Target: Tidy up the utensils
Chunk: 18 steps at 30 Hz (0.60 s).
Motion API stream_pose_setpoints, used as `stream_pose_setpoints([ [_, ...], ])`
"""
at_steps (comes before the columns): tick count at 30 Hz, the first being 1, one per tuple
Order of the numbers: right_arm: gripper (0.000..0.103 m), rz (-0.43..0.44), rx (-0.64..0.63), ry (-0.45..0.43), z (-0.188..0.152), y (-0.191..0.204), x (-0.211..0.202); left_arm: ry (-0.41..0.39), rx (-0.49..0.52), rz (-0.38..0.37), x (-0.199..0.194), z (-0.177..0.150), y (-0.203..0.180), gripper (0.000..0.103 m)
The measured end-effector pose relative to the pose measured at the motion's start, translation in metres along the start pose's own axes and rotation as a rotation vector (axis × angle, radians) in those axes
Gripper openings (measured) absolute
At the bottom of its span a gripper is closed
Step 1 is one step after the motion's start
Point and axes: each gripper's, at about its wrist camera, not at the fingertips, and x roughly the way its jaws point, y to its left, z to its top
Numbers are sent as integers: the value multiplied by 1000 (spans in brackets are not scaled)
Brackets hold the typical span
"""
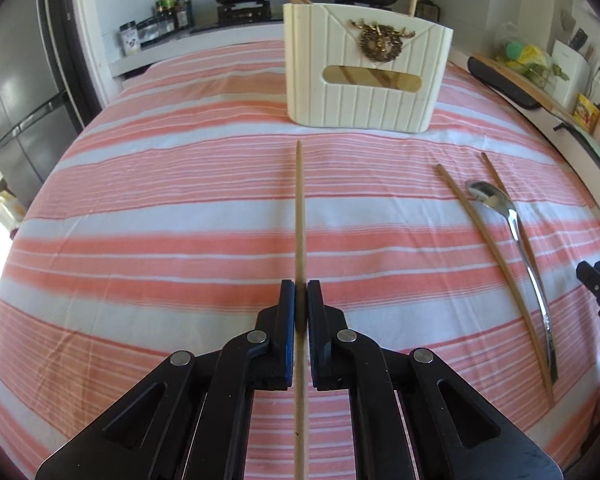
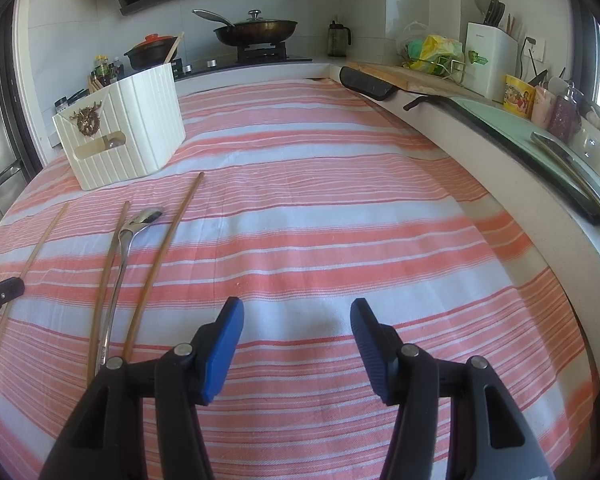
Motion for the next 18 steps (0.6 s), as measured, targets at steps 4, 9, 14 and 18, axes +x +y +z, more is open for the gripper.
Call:
stream_pose_setpoints([
  [4, 57, 34, 26, -56, -2, -6, -10, -1, -37, -40, -1, -6, 14, 21],
  [9, 57, 253, 17, -99, -2, 14, -37, -28, -55, -41, -4, -11, 17, 67],
  [14, 56, 395, -112, -63, 13, 64, -33, -25, -42, -35, -2, -12, 15, 71],
  [18, 43, 439, -149, 27, 24, 85, -3, -29, -51, -46, -2, -12, 17, 72],
])
